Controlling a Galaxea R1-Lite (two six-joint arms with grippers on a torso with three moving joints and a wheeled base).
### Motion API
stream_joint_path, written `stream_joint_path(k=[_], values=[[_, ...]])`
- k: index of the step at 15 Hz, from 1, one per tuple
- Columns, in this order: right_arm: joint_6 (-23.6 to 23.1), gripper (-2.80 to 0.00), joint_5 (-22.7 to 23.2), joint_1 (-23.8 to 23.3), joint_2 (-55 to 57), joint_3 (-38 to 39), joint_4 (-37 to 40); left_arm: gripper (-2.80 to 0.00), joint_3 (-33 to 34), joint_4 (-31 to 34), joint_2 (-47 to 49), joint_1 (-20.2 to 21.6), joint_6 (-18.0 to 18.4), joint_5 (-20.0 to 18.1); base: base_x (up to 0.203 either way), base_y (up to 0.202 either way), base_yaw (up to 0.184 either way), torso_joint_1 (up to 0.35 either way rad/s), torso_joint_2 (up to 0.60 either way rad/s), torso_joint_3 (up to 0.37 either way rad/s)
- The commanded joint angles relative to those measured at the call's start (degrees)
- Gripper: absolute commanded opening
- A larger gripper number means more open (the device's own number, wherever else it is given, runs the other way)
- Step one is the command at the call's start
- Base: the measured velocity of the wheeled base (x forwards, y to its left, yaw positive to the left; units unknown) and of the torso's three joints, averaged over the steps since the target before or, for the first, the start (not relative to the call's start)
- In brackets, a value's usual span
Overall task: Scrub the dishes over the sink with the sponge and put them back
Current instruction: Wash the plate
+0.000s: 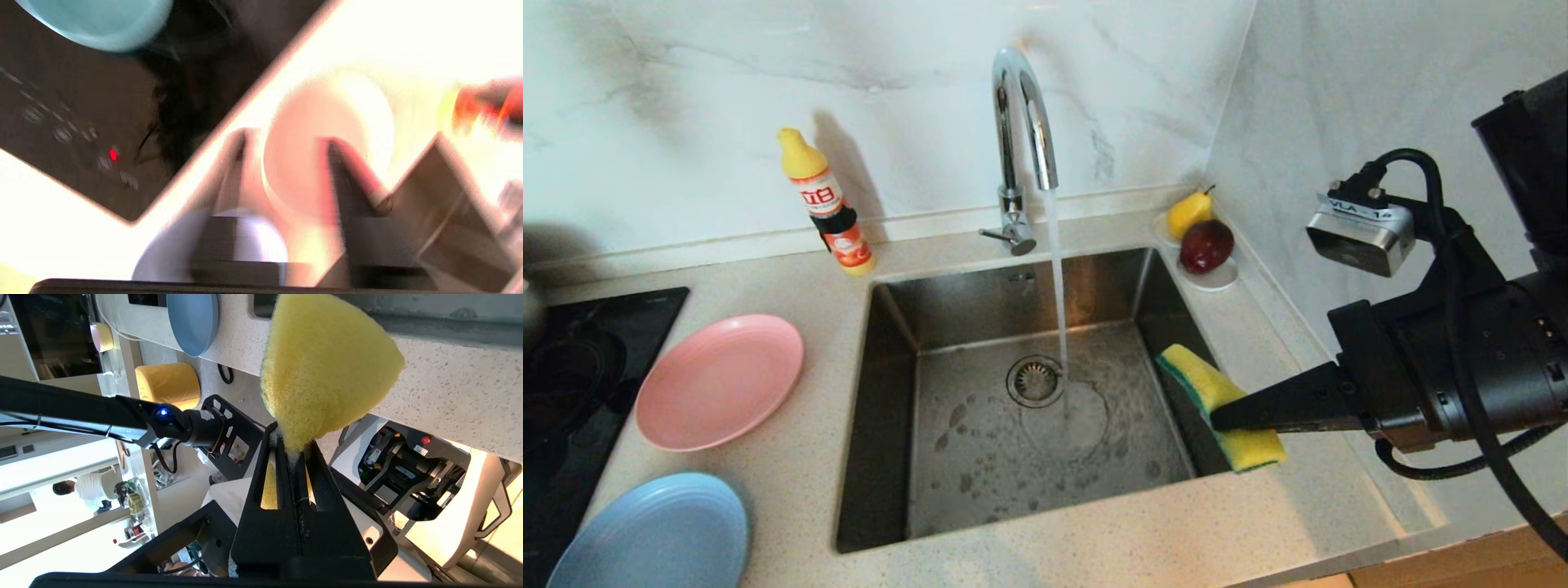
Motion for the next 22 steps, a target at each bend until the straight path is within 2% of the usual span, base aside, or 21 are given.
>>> stream_joint_path(k=[1, 3, 5, 7, 9, 10, 11, 13, 15, 17, 20, 22], values=[[0.2, -2.80, 0.1, 0.0, -0.4, 0.4, 0.2, -2.80, 0.9, 2.8, -1.1, -2.1, 5.1, -0.2, 0.000, 0.000, 0.000, 0.000, 0.00, 0.000], [0.2, -2.80, 0.1, 0.0, -0.3, 0.5, 0.2, -2.80, 4.1, 7.0, -1.4, -2.7, 14.3, -0.2, 0.000, 0.000, 0.000, 0.000, 0.00, 0.000], [0.2, -2.80, 0.1, 0.0, 0.1, 0.4, 0.1, -2.80, 9.3, 9.9, -1.5, -2.8, 25.3, 0.0, 0.000, 0.000, 0.000, 0.000, 0.00, 0.000], [0.2, -2.80, 0.1, 0.0, 0.4, 0.4, 0.1, -2.80, 14.3, 10.3, -1.0, -2.8, 30.0, 1.3, 0.000, 0.000, 0.000, 0.000, 0.00, 0.000], [0.2, -2.80, 0.2, 0.0, 0.8, 0.3, 0.1, -2.80, 18.3, 8.7, 1.1, -2.7, 31.6, 3.3, 0.000, 0.000, 0.000, 0.000, 0.00, 0.000], [0.2, -2.80, 0.2, 0.0, 1.0, 0.4, 0.1, 0.00, 20.0, 7.0, 1.8, -2.8, 31.4, 3.2, 0.000, 0.000, 0.000, 0.000, 0.00, 0.000], [0.2, -2.80, 0.2, 0.0, 1.0, 0.4, 0.1, 0.00, 21.3, 3.8, 2.9, -2.8, 30.4, 3.1, 0.000, 0.000, 0.000, 0.000, 0.00, 0.000], [0.1, -2.80, 0.1, 0.0, 1.1, 0.3, 0.1, 0.00, 21.6, -0.5, 5.5, -2.9, 23.9, 2.6, 0.000, 0.000, 0.000, 0.000, 0.00, 0.000], [0.1, -2.80, 0.1, 0.0, 1.3, 0.4, 0.1, 0.00, 21.4, -4.7, 7.3, -2.9, 18.2, -1.8, 0.000, 0.000, 0.000, 0.000, 0.00, 0.000], [0.2, -2.80, 0.2, 0.1, 1.7, 0.3, 0.1, 0.00, 21.6, -5.0, 8.2, -2.9, 16.0, -5.1, 0.000, 0.000, 0.000, 0.000, 0.00, 0.000], [0.2, -2.80, 0.1, 0.3, 1.7, 0.3, 0.1, 0.00, 22.3, -5.0, 9.8, -2.9, 15.5, -9.8, 0.000, 0.000, 0.000, 0.000, 0.00, 0.000], [0.2, -2.80, 0.1, 0.2, 1.7, 0.3, 0.1, 0.00, 22.6, -5.1, 11.4, -2.9, 15.2, -10.6, 0.000, 0.000, 0.000, 0.000, 0.00, 0.000]])
